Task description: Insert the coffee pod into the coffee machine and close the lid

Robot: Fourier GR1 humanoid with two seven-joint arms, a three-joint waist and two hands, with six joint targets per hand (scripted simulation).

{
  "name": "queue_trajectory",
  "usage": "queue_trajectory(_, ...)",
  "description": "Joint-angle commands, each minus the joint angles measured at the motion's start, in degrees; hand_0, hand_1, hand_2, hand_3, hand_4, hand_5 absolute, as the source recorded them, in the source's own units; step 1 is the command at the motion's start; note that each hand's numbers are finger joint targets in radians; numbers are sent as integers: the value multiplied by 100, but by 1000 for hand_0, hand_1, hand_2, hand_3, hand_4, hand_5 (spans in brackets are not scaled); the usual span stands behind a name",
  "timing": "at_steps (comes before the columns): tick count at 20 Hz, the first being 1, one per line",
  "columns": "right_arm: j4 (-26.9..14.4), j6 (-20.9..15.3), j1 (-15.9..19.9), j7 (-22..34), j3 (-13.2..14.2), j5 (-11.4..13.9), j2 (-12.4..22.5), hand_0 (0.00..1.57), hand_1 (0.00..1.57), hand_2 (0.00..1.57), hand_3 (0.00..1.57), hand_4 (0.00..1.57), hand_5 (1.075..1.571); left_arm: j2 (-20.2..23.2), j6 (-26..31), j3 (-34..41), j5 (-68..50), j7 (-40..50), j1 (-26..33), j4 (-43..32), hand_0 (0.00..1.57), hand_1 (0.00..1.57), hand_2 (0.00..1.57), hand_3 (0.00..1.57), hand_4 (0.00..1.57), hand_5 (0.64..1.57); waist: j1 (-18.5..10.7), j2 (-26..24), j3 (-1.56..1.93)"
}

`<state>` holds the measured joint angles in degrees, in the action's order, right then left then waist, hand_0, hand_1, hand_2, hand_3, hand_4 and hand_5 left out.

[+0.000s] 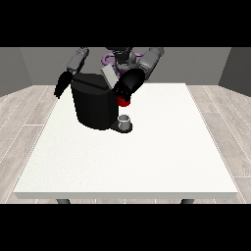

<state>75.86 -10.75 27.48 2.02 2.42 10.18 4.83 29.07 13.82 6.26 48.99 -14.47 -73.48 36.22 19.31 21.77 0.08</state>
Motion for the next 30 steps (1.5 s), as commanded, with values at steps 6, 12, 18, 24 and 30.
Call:
queue_trajectory(6,-17,-200,196,173,9,150,-17,0,0,0,0,215,1571,115,-362,-180,320,-332,-4,26,742,742,871,653,0,1571,-131,128,-9)
queue_trajectory(12,-53,-157,165,-69,-102,193,-75,0,0,0,0,87,1571,367,-419,-69,454,-94,-258,-63,0,0,587,459,0,1571,36,329,-7)
queue_trajectory(18,-248,-85,91,-90,129,105,142,0,0,0,0,152,1571,143,-326,-101,448,-30,-35,-64,0,0,432,326,0,1571,-73,29,-7)
queue_trajectory(24,-933,-135,-228,-93,482,-114,137,0,0,0,0,153,1571,-638,-244,-300,375,250,554,231,0,0,0,60,0,1571,-838,-777,-5)
queue_trajectory(30,-1382,-165,-813,-471,623,-201,83,0,0,0,0,0,1571,-931,97,-288,119,91,1101,428,0,0,177,0,0,1571,-1268,-1405,-6)
